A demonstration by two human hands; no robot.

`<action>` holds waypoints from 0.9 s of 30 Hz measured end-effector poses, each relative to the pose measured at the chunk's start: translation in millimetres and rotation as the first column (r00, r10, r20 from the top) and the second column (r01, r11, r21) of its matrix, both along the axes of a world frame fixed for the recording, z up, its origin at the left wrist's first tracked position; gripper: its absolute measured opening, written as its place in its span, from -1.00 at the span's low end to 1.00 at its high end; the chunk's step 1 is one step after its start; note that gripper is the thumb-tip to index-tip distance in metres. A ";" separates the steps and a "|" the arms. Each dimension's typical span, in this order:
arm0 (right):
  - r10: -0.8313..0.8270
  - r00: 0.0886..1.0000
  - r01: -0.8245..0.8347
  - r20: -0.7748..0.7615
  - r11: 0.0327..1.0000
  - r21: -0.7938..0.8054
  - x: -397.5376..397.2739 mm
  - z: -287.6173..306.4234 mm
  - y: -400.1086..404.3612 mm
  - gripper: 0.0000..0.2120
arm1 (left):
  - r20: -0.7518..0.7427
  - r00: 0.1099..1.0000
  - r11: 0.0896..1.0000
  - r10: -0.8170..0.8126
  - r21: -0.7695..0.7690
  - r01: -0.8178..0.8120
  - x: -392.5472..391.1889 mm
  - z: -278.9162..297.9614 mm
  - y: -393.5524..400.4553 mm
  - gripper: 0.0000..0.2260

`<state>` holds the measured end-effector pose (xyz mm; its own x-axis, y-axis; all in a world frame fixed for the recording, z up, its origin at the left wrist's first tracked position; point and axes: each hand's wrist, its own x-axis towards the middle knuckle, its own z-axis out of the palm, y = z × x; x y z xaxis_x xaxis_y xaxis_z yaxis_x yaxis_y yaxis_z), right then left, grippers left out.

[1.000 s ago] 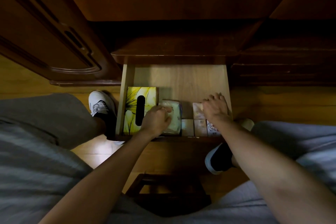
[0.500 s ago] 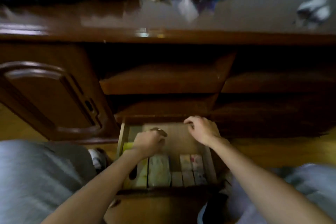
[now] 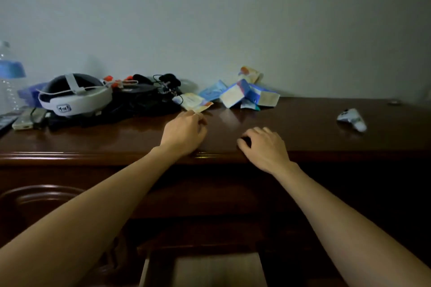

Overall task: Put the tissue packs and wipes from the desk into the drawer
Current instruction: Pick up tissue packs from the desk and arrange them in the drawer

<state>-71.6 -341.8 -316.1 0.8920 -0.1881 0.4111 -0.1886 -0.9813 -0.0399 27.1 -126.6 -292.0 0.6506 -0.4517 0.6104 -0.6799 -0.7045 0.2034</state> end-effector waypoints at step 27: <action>-0.575 0.818 0.177 0.033 0.306 0.936 297.8 27.9 -70.5 -0.23 | -0.306 0.951 0.999 0.040 0.030 -0.033 196.5 -29.2 -93.0 -0.22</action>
<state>226.2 -412.3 -288.2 0.4708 -0.8822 -0.0020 -0.3061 -0.1612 -0.9382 223.7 -219.6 -321.1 0.8212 -0.4360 0.3682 -0.5610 -0.7351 0.3807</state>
